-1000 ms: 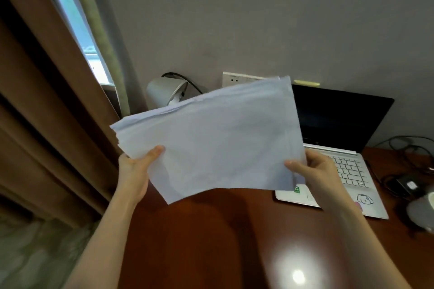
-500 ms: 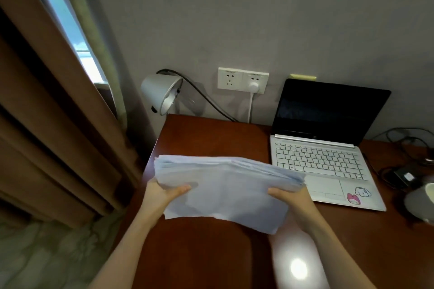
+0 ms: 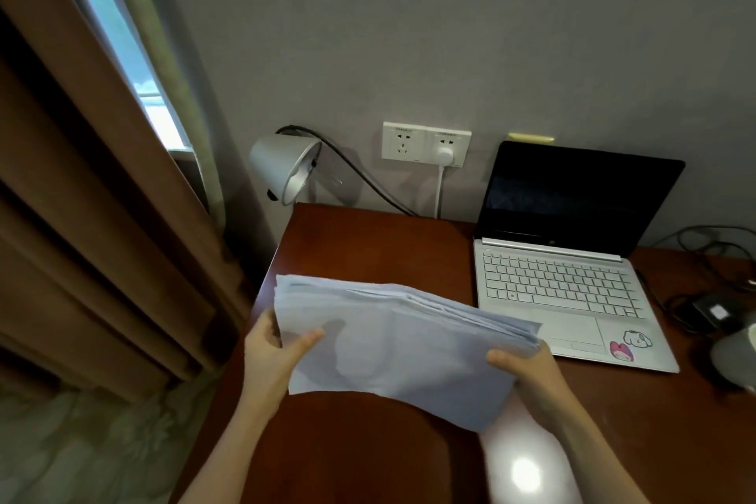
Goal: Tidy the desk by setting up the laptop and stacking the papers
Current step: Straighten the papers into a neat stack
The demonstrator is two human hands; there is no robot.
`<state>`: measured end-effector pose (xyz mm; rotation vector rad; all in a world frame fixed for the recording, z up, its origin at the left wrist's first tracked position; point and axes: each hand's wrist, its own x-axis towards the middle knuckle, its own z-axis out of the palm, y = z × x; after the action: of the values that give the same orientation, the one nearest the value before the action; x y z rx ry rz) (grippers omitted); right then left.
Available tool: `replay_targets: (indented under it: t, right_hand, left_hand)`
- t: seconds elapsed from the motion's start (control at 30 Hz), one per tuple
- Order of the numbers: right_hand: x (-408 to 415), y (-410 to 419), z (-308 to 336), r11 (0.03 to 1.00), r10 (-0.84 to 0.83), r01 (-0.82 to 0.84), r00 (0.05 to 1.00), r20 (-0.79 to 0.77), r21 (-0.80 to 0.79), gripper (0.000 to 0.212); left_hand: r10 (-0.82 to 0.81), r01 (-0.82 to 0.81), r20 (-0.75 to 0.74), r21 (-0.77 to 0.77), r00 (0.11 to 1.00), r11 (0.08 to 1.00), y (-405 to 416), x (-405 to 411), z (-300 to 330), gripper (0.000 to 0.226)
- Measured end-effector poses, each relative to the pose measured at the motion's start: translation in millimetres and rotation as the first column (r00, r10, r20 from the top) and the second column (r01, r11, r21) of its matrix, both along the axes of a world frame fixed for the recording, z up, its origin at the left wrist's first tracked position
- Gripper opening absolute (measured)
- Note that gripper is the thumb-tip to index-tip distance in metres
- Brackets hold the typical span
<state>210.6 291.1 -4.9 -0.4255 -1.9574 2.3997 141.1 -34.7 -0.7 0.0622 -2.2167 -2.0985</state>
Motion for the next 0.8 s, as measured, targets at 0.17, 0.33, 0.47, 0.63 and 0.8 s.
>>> replay_targets:
  t: [0.17,0.33,0.47,0.63,0.8]
  right_hand:
    - [3.8,-3.9,2.7,0.999,-0.010,0.010,1.000,0.000,0.030,0.040]
    - [9.8,0.0,13.4,0.997,-0.025,0.028,0.999,-0.036,0.077,0.027]
    - [18.5,-3.8,9.3,0.989,-0.032,0.035,0.999,-0.024,0.143,0.032]
    - [24.2,-7.7,10.8,0.986,-0.046,0.048,0.999,-0.020,0.160,0.032]
    - [30.0,-15.2,17.0,0.989,-0.022,0.023,1.000,-0.012,0.145,0.037]
  left_hand:
    - [0.030,-0.023,-0.071,0.086,0.997,0.996,11.8,2.8,10.9,0.072]
    - [0.170,-0.160,-0.219,0.060,0.961,0.985,15.6,4.1,28.4,0.042]
    - [0.240,-0.236,-0.264,0.047,0.934,0.971,24.3,7.8,29.9,0.044]
    - [0.321,-0.325,-0.222,0.017,0.921,0.946,27.6,7.9,26.5,0.032]
    - [0.355,-0.364,-0.147,-0.039,0.923,0.931,31.5,2.1,24.9,0.017]
